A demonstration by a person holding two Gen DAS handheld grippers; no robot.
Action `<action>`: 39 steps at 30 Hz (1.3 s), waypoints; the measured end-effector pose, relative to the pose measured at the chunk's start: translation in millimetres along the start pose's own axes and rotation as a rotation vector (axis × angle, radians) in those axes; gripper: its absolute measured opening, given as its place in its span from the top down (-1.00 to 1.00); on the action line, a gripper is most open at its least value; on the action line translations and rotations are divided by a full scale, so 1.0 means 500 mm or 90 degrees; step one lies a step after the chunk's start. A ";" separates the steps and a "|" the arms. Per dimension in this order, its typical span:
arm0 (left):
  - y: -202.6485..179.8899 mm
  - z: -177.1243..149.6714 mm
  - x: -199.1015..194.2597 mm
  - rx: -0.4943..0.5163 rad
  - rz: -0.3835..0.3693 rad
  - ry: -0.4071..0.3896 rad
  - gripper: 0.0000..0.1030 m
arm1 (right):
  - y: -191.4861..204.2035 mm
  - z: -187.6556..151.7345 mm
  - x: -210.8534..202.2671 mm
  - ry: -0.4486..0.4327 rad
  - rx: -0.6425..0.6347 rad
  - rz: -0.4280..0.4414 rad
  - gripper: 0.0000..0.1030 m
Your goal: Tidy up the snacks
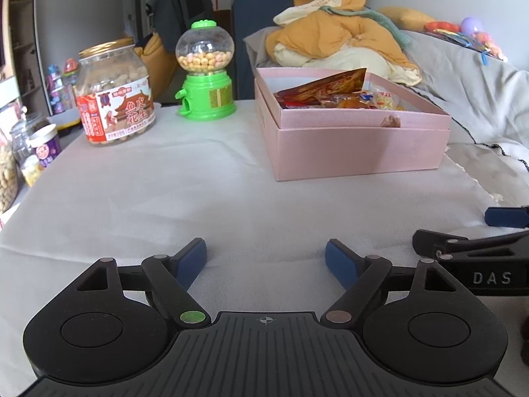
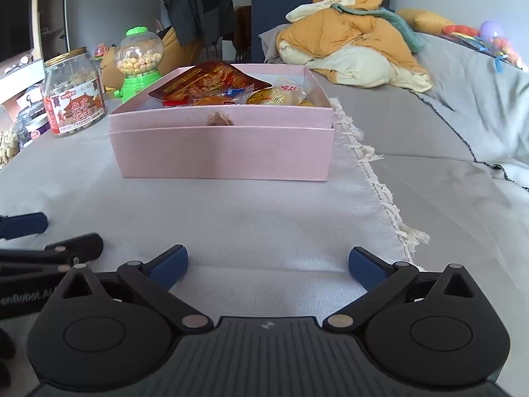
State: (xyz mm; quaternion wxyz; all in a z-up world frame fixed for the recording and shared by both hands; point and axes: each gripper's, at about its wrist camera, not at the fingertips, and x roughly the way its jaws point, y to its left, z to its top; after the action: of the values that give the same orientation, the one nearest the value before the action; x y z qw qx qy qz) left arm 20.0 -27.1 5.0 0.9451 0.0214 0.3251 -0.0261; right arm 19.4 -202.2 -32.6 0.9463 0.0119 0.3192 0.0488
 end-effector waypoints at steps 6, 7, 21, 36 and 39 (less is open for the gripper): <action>0.000 0.001 0.000 -0.001 -0.001 0.000 -0.66 | -0.001 -0.002 -0.001 -0.001 0.007 -0.001 -1.00; -0.001 0.001 0.000 -0.001 -0.001 0.000 -0.66 | -0.002 -0.002 -0.001 -0.001 0.008 0.001 -1.00; 0.000 0.000 0.000 -0.003 -0.002 0.000 -0.65 | -0.002 -0.003 -0.001 -0.001 0.009 0.001 -1.00; 0.000 0.001 0.000 -0.001 0.000 0.000 -0.66 | -0.002 -0.003 -0.001 -0.002 0.009 0.001 -1.00; 0.001 0.000 0.000 -0.001 -0.001 -0.001 -0.66 | -0.002 -0.004 -0.001 -0.002 0.009 0.001 -1.00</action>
State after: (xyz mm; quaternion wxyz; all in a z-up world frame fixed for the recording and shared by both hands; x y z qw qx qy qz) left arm 20.0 -26.5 5.1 0.9452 0.0201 0.3247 -0.0264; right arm 18.1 -203.4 -33.8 0.9466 0.0190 0.3184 0.0473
